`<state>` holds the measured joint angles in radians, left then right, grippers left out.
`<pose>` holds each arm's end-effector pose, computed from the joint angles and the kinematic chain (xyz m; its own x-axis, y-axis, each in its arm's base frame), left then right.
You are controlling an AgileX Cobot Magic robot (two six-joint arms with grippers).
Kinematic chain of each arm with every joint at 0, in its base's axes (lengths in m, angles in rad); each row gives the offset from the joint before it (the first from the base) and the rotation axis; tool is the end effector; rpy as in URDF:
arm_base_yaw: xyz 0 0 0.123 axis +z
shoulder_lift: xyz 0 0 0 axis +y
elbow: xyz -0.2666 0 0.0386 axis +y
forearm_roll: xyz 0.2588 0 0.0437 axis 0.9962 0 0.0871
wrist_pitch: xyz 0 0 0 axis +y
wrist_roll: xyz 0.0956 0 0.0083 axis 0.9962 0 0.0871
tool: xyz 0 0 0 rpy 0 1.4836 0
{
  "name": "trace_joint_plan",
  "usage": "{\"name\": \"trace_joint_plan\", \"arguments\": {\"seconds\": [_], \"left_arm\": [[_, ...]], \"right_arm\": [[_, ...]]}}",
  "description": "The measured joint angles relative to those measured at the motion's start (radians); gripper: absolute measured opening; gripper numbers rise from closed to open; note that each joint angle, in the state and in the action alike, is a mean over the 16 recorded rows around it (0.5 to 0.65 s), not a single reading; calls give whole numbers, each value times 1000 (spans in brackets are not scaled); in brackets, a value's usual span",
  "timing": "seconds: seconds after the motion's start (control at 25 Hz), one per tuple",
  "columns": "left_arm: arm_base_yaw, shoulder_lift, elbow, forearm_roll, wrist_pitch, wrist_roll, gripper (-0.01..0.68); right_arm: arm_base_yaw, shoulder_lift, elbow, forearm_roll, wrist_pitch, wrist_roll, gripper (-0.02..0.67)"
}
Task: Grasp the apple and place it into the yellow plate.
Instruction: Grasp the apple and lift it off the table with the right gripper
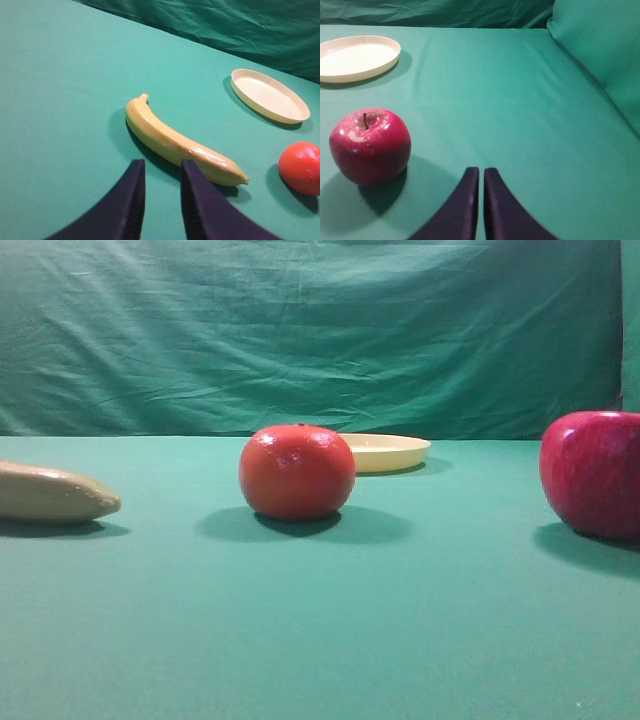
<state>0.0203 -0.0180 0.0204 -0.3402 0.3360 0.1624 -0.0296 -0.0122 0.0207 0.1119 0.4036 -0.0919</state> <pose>0.0846 -0.0089 0.1778 -0.2420 -0.1634 -0.9564 0.0489 0.9824 -0.1802 0.0831 0.0018 0.1694 -0.3170 0.0205 -0.9482 -0.0085 0.9997 0.0244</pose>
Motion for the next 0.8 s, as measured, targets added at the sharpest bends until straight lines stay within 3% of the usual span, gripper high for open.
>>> {"name": "trace_joint_plan", "arguments": {"seconds": [0.8], "left_arm": [[0, 0, 0, 0, 0, 0, 157]], "right_arm": [[0, 0, 0, 0, 0, 0, 0]]}}
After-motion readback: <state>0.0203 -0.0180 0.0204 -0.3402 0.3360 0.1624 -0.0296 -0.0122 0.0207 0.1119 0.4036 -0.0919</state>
